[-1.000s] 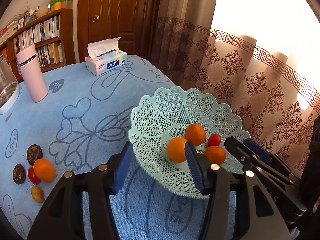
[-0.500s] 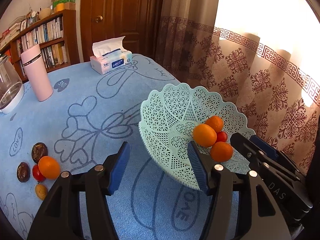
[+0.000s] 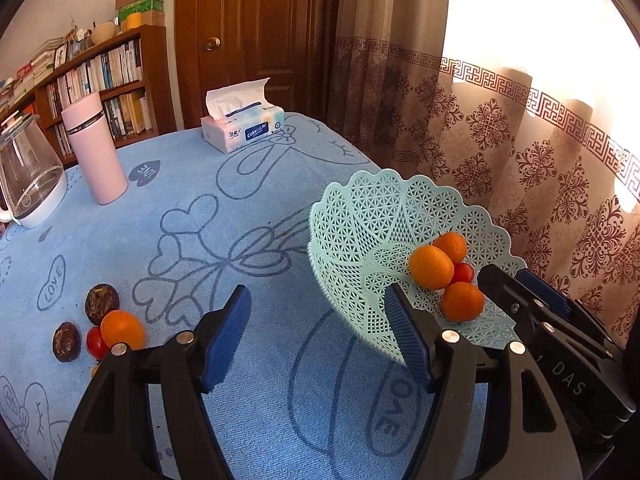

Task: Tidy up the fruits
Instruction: 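Move both open grippers back toward the remaining fruit on the cloth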

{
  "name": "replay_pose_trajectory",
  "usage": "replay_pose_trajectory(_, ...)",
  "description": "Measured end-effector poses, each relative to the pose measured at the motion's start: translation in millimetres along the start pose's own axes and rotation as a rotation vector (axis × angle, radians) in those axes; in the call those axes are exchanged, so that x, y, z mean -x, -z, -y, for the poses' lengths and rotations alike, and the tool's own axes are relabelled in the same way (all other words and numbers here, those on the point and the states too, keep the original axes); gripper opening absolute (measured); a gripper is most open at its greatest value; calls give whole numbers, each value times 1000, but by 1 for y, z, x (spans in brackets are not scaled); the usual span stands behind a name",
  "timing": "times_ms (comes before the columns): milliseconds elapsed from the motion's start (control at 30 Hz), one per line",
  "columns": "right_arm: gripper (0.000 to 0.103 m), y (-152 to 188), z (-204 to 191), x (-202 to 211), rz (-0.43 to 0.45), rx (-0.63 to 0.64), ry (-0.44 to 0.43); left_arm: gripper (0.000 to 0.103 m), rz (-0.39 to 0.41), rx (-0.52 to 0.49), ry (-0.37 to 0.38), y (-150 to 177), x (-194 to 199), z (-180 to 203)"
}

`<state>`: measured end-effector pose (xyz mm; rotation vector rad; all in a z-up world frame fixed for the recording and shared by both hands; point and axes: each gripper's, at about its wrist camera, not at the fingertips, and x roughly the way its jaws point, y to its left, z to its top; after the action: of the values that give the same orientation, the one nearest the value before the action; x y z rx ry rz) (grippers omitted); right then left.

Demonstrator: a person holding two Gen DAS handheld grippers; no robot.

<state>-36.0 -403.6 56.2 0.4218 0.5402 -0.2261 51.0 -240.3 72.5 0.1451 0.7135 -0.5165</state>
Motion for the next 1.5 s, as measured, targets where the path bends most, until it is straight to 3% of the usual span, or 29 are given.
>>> replay_pose_trajectory(867, 63, 10, -23, 6, -1, 45, -26, 70, 20, 65, -69, 11, 22, -33)
replay_pose_trajectory(967, 63, 11, -26, 8, 0, 46, -28, 79, 25, 81, -77, 12, 25, -40)
replay_pose_trajectory(1500, 68, 17, -60, 14, 0, 102, -53, 79, 23, 155, -107, 26, 37, -76)
